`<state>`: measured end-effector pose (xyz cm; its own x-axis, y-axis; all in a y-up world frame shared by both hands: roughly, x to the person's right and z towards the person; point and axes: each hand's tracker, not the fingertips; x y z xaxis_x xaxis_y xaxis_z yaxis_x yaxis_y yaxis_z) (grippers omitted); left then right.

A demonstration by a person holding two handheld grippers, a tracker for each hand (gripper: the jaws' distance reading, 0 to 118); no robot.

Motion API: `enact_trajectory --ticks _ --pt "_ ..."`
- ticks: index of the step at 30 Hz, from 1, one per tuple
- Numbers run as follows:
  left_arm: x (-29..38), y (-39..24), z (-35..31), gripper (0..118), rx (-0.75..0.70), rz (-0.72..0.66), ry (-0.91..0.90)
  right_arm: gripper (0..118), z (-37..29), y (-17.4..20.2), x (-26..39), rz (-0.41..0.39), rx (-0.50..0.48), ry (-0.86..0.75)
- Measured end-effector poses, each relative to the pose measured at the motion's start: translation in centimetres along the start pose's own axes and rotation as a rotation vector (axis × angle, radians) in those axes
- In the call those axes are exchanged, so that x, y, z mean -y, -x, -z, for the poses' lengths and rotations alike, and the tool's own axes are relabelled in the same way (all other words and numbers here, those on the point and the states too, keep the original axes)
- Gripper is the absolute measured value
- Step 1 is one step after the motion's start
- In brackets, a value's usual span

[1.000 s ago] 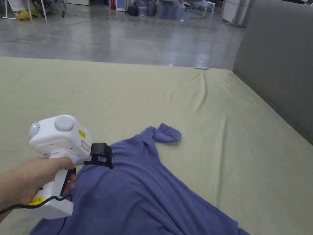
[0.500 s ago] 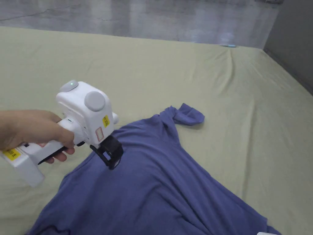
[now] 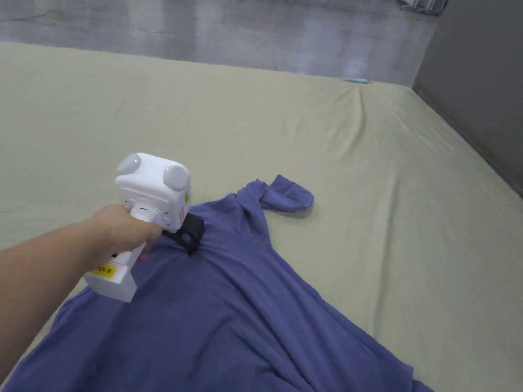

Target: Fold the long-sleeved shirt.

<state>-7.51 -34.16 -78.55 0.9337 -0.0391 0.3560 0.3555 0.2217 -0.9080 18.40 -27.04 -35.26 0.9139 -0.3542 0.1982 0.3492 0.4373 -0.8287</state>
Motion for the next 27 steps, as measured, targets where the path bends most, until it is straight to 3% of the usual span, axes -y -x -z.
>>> enact_trajectory --ticks 1,2,3,4,9,11,12,13,14,15,21,22,23,24,25,27 --pt "0.2 0.3 -0.7 99 0.007 0.023 -0.01 0 -0.1 -0.5 -0.2 0.014 0.017 -0.007" --pt "0.3 0.4 -1.2 83 0.013 0.022 -0.022 0 -0.3 -1.0 -0.5 0.033 0.042 -0.017" --pt "0.4 0.6 -1.9 46 -0.009 -0.001 -0.061 0 -0.4 -1.4 -0.8 0.056 0.067 -0.029" --pt "0.3 0.9 -2.7 1 -0.026 -0.042 -0.085 0 -0.5 -1.9 -1.0 0.078 0.088 -0.035" --pt "1.4 2.9 -5.1 0 0.177 -0.17 -0.084 3 -2.1 -3.8 -2.4 0.139 0.198 -0.101" --pt "1.8 3.7 -6.8 0 0.17 -0.187 -0.114 55 -2.5 -4.5 -3.2 0.148 0.211 -0.095" --pt "2.2 3.7 -7.7 0 0.176 -0.183 -0.132 71 -2.4 -4.8 -3.8 0.146 0.205 -0.089" --pt "2.3 3.9 -8.5 0 0.186 -0.178 -0.141 71 -1.9 -5.0 -4.2 0.135 0.201 -0.065" --pt "2.4 4.2 -9.2 0 0.192 -0.179 -0.151 108 -1.0 -5.0 -4.4 0.129 0.198 -0.007" --pt "2.5 4.5 -9.8 0 0.192 -0.182 -0.158 118 -0.5 -5.0 -4.3 0.121 0.183 0.019" --pt "3.3 4.7 -11.2 0 0.181 -0.191 -0.17 115 3.5 -4.5 -1.1 0.127 0.23 0.249" --pt "3.4 4.7 -11.2 0 0.179 -0.19 -0.169 103 3.7 -4.4 -0.8 0.148 0.233 0.256" --pt "3.4 4.7 -11.1 0 0.172 -0.186 -0.166 75 3.8 -4.3 -0.5 0.151 0.232 0.251" --pt "4.6 4.1 -11.9 0 0.157 -0.184 -0.165 28 3.7 -4.2 -0.3 0.148 0.245 0.242" --pt "4.9 4.1 -12.1 0 0.146 -0.186 -0.165 14 3.6 -4.0 -0.1 0.143 0.271 0.232" --pt "5.3 4.7 -12.6 0 0.142 -0.199 -0.167 6 2.5 -3.6 0.0 0.13 0.214 0.204"
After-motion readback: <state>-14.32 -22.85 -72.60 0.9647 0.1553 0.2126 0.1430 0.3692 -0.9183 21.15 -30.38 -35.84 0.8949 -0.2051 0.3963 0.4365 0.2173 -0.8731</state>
